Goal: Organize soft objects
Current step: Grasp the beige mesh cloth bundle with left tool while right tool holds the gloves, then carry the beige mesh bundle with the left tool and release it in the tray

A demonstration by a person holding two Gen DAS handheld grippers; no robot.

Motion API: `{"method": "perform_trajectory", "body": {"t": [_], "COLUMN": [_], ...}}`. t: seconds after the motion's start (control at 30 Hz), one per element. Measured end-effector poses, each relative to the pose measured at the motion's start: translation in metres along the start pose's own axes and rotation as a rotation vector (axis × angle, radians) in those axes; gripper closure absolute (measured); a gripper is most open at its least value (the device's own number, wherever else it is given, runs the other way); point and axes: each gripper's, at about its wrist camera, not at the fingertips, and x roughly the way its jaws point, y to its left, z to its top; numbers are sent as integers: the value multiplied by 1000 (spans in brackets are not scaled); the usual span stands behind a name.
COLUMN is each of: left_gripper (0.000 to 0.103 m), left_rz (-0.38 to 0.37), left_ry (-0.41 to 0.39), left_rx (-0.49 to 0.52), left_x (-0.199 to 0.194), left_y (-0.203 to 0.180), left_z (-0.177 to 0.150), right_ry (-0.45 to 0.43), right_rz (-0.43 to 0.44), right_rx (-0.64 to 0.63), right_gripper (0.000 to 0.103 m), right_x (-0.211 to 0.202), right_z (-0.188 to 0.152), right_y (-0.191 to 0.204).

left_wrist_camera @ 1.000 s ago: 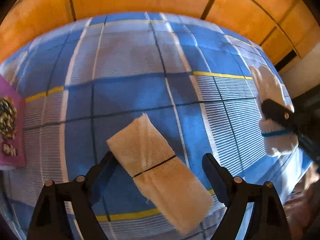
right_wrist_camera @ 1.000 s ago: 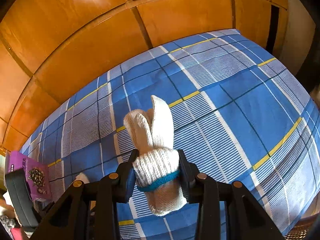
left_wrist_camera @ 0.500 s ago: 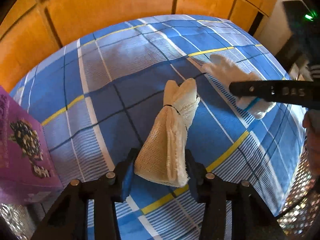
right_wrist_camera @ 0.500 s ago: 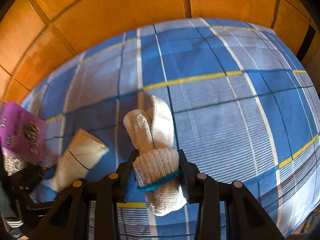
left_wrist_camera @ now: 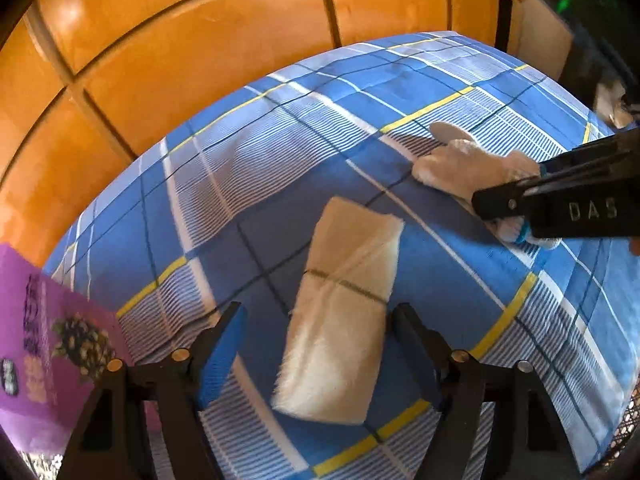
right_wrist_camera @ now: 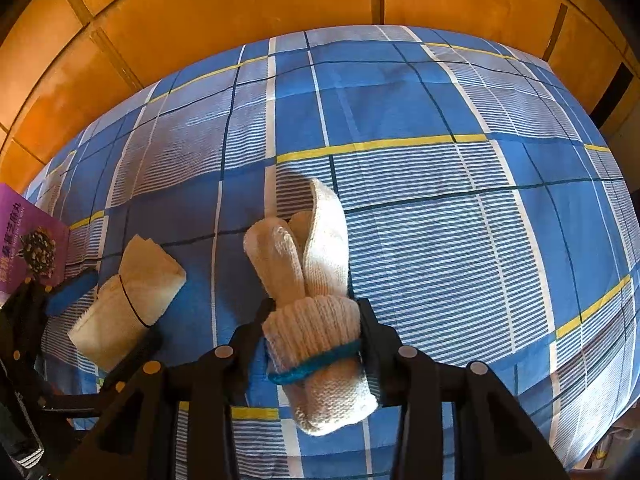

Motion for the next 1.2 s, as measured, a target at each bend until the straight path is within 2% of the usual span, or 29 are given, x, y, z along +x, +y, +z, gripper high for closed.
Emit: {"method": "perform_trajectory", "body": {"t": [0.1,0.2,0.3,0.43,0.63,0.7,0.8,0.93,1.03,1.2], "left_gripper": [54,59,61,63,63,63,62,62,62,62], "left_rz": [-67,-55,-49,-71,-50,-36,34,172,282,402], "left_ry": [11,-18,-24,12,-120,-154,-214,-242,-234,-211], "left_rx": [-49,-41,-51,-74,-81,-128,-241,-405,-542,-658], "left_x": [4,0,-5,-13,-71,-91,-121,-148,-165,-189], "left_y": [2,-3,-4,-2,20,44,101,185,250,306], "left_z": [1,-5,-9,0,43,62,83,76,38,-49], "right_ry": [-5,-19,-25,-32,-38,-40,-44,-49,-50,-67], "right_rz": [-35,-76,-86,-106,-108,-111,-115,-125,-130,-163], "right_rx": [-43,-99,-113,-133,-138,-142,-150,-162,-167,-206], "right_gripper": [63,63,63,63,63,63,63,63,63,63], "right_x": [2,5,6,8,8,6,6,6,5,6], "right_z": [-2,-2,-2,-3,-4,-6,-8,-10,-9,-12], "right_y": [7,18,20,25,26,25,27,29,30,36]}}
